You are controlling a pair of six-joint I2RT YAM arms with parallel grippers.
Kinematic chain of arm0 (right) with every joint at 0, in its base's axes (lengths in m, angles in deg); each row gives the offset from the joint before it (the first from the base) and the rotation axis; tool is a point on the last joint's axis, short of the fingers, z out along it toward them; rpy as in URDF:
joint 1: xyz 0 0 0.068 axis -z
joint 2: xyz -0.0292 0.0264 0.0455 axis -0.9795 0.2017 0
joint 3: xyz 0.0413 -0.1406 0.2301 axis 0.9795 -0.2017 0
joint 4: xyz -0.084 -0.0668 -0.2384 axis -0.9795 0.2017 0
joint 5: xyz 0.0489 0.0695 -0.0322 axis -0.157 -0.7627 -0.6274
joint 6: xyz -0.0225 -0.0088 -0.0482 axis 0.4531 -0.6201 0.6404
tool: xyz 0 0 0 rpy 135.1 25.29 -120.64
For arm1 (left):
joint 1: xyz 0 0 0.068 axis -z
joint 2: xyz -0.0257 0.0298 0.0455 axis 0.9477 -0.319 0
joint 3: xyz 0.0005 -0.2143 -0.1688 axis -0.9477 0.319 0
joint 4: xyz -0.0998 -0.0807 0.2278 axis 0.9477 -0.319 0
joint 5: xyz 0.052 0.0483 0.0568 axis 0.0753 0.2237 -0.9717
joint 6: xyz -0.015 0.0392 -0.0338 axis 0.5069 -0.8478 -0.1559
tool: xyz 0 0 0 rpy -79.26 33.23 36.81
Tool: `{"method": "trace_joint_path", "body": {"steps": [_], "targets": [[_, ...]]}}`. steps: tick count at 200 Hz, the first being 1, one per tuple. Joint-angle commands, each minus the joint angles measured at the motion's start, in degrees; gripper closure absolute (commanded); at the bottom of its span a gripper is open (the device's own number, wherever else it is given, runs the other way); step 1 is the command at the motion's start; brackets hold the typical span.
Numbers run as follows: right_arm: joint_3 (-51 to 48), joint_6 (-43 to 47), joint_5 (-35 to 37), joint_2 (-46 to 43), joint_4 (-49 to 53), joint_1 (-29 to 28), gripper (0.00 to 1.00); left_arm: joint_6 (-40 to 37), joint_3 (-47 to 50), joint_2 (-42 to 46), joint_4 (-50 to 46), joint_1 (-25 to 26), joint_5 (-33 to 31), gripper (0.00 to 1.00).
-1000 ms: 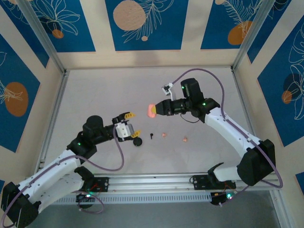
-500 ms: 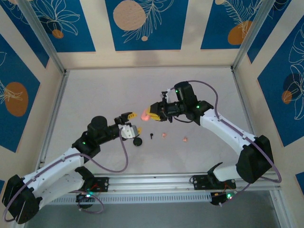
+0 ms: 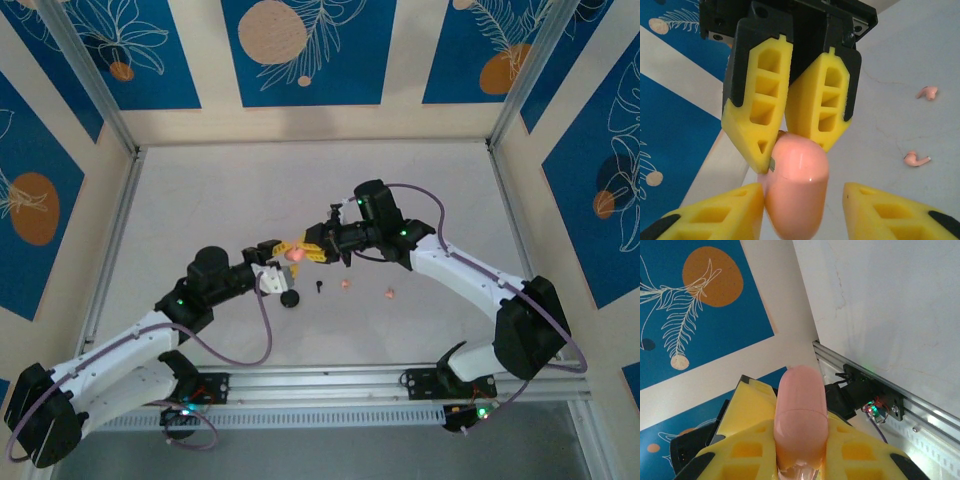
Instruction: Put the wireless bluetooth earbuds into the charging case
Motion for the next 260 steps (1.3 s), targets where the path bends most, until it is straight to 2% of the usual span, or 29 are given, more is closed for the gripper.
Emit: {"method": "trace_joint_path", "body": {"steps": [1, 117, 133, 165, 201, 231, 260], "targets": [[-0.7, -2.5, -1.7, 0.1, -2.4, -0.9, 0.80, -1.3, 0.5, -0.2, 1.0, 1.0, -0.6, 0.59], [-1.8, -3.4, -1.3, -0.5, -3.8, -2.1, 0.80, -1.5, -0.2, -0.2, -1.3, 1.6, -2.1, 0.84], [-2.3, -2.2, -0.5, -1.2, -3.1, -1.5, 0.75, -0.4, -0.7, 0.0, -2.2, 1.7, -2.3, 0.87], [-3.7, 2.1, 1.6, -3.4, -0.4, 0.5, 0.57, 3.2, -1.3, 0.4, -3.1, 1.5, -3.1, 0.89], [-1.9, 15.9, 5.1, -5.3, 5.0, 2.6, 0.47, 9.1, -1.4, 0.4, -3.8, -0.2, -1.4, 0.89], [2.1, 31.8, 7.9, -5.8, 10.2, 3.2, 0.45, 16.1, -1.2, -0.4, -3.3, -4.5, 5.1, 0.89], [2.2, 45.0, 8.6, -7.7, 8.8, 3.7, 0.45, 21.6, -1.8, -1.5, -2.9, -8.9, 12.8, 0.89]]}}
